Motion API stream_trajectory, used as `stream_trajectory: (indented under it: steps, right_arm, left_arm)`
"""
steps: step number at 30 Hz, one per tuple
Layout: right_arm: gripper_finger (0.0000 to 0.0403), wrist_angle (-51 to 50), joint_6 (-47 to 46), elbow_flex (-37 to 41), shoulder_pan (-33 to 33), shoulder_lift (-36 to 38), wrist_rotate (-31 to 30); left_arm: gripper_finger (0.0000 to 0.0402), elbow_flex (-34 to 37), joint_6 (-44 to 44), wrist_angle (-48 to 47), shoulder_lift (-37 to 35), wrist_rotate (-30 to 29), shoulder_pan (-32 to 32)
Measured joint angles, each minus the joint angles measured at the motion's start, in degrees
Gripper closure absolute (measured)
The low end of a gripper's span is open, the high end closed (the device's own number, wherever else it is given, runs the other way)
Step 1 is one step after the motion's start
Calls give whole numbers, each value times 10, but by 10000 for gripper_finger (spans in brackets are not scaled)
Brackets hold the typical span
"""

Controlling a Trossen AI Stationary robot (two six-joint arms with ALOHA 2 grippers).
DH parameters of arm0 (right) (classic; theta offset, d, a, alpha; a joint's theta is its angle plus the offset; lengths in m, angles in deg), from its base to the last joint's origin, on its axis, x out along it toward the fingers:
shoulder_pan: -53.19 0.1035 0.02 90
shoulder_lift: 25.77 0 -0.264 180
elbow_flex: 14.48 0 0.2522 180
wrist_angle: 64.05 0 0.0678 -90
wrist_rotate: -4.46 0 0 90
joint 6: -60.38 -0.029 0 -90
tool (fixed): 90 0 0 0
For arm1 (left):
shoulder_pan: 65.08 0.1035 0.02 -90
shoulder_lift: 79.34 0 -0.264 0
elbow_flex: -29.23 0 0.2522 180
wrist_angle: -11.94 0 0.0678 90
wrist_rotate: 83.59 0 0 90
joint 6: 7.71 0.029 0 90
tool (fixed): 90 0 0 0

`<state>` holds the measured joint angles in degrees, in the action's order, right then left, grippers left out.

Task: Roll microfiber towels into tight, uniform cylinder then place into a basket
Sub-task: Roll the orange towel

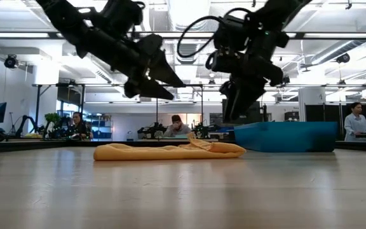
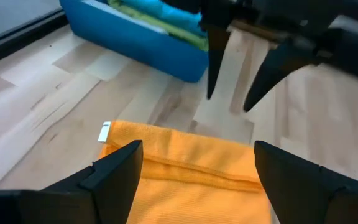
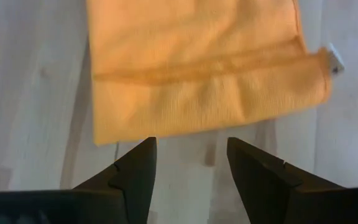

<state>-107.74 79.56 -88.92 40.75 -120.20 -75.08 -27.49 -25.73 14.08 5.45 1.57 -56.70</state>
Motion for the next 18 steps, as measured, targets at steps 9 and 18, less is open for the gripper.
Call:
stream_trajectory:
  steps: [9,18]
  right_arm:
    - [212,56,8,58,0,-13,-9]
    - [211,85,30,53,0,-54,-48]
  left_arm:
    - [110,-92,91,-1,149,4,-6]
    - [110,-139,114,0,247,4,-7]
